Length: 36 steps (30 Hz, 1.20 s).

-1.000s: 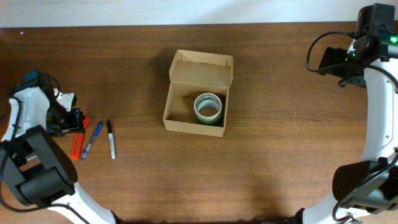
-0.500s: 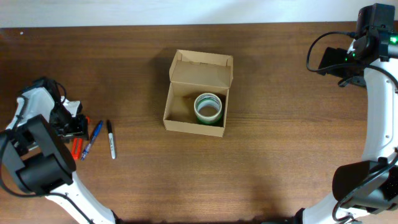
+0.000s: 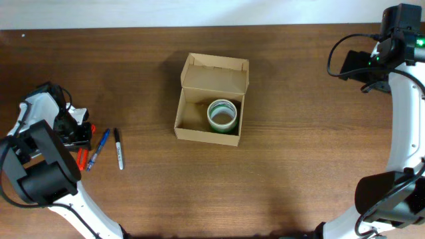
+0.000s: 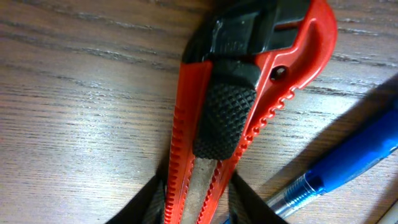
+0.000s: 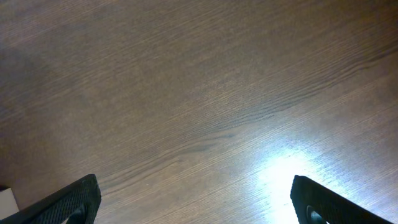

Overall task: Pack container
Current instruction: 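Grasp the red box cutter with the left gripper, then lift the red box cutter and carry it over the box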

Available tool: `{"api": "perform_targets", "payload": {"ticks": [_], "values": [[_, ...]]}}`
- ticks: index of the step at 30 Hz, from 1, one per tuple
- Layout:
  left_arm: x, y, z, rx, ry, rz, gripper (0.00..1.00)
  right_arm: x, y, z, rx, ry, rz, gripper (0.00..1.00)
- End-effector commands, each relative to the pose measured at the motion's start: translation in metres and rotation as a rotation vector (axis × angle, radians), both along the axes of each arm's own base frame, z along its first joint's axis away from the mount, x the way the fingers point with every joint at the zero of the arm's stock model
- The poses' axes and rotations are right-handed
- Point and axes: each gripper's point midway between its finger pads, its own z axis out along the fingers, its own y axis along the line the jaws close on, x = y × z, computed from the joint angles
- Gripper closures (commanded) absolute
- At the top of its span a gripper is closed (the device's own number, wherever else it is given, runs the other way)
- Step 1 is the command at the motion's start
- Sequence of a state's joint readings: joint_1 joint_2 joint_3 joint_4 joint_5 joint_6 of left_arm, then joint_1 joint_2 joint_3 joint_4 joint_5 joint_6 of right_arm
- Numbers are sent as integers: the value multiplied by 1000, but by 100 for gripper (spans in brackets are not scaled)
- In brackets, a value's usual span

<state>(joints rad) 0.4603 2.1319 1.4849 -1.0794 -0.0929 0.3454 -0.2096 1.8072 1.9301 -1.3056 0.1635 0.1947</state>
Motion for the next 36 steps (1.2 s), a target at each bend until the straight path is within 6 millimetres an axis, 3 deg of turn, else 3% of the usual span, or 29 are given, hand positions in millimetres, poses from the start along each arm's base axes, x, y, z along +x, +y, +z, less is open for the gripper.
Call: {"api": "perform_targets", "payload": {"ticks": [1, 4, 7, 10, 15, 20, 25, 28, 31, 36], "values": [[-4, -6, -28, -41, 46, 21, 73, 0, 0, 13, -8, -36, 4, 1], [8, -13, -16, -92, 13, 32, 87, 0, 0, 13, -8, -36, 4, 1], [22, -12, 7, -94, -6, 84, 98, 0, 0, 13, -8, -36, 4, 1], [38, -14, 39, -85, -23, 85, 98, 0, 0, 13, -8, -36, 4, 1], [78, -33, 109, -48, -123, 12, 98, 0, 0, 13, -8, -36, 4, 1], [109, -72, 170, -18, -244, -102, 98, 0, 0, 13, -8, -36, 4, 1], [126, -159, 221, -62, -371, -378, 98, 0, 0, 13, -8, -36, 4, 1], [125, -220, 242, -34, -423, -673, 97, 0, 0, 13, -8, -36, 4, 0], [119, -263, 253, 47, -433, -880, 98, 0, 0, 13, -8, -36, 4, 1], [92, -345, 250, -4, -426, -1195, 98, 0, 0, 13, -8, -36, 4, 1]]}}
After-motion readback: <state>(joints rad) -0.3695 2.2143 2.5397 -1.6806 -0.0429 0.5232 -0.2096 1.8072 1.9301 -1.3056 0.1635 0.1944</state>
